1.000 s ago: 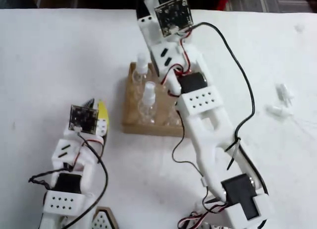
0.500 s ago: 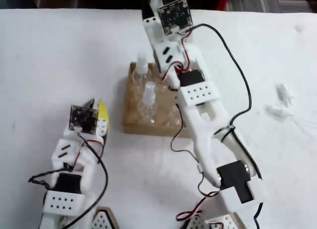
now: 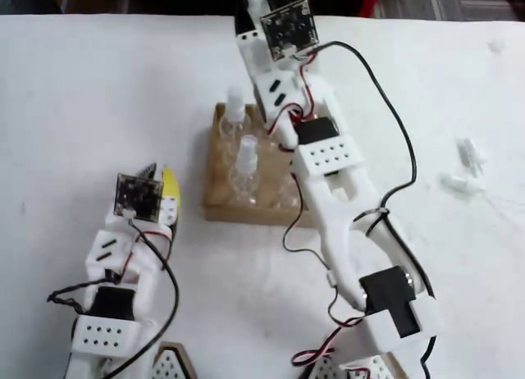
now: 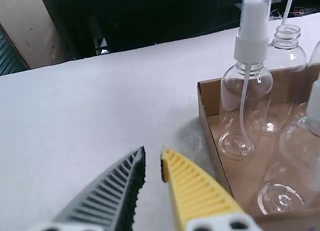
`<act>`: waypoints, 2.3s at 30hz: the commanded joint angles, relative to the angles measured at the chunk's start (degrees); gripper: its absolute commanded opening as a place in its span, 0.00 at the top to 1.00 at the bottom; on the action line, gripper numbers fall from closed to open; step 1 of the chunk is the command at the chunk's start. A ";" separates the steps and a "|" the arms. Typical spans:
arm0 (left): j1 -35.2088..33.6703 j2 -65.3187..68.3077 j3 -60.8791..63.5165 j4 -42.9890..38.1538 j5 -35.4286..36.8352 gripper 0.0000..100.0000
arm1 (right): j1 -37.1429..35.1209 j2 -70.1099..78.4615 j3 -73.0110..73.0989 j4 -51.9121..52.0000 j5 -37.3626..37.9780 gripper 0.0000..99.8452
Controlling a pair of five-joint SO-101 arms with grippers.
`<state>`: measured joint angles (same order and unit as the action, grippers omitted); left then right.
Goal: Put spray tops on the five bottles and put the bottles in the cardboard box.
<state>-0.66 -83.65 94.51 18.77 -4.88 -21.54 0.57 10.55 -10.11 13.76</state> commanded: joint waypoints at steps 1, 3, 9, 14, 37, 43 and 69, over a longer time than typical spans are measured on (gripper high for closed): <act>0.13 -0.66 -0.44 -1.49 -0.62 0.94 | 0.48 -2.59 -0.35 -1.19 0.79 0.98; 0.13 -0.66 -0.44 -1.49 -0.62 0.94 | 0.31 -4.53 -0.26 -1.10 0.79 0.98; 0.13 -0.66 -0.44 -1.49 -0.62 0.94 | 0.31 -6.99 0.44 0.66 0.79 0.98; 0.13 -0.66 -0.44 -1.41 -0.62 0.94 | 0.40 -6.73 0.97 2.33 0.53 0.98; 0.13 -0.66 -0.53 -1.32 -0.62 0.94 | 0.13 -6.73 11.25 -7.52 0.26 0.98; 0.13 -0.66 -0.44 -1.32 -0.62 0.94 | 0.22 -6.73 12.66 -7.25 -1.76 0.98; 0.04 -0.66 -0.44 -1.05 -0.62 0.94 | 2.51 -6.73 22.24 -7.52 -13.01 0.98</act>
<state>-0.66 -83.65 94.51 18.77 -4.88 -19.43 -3.56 32.35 -16.18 1.45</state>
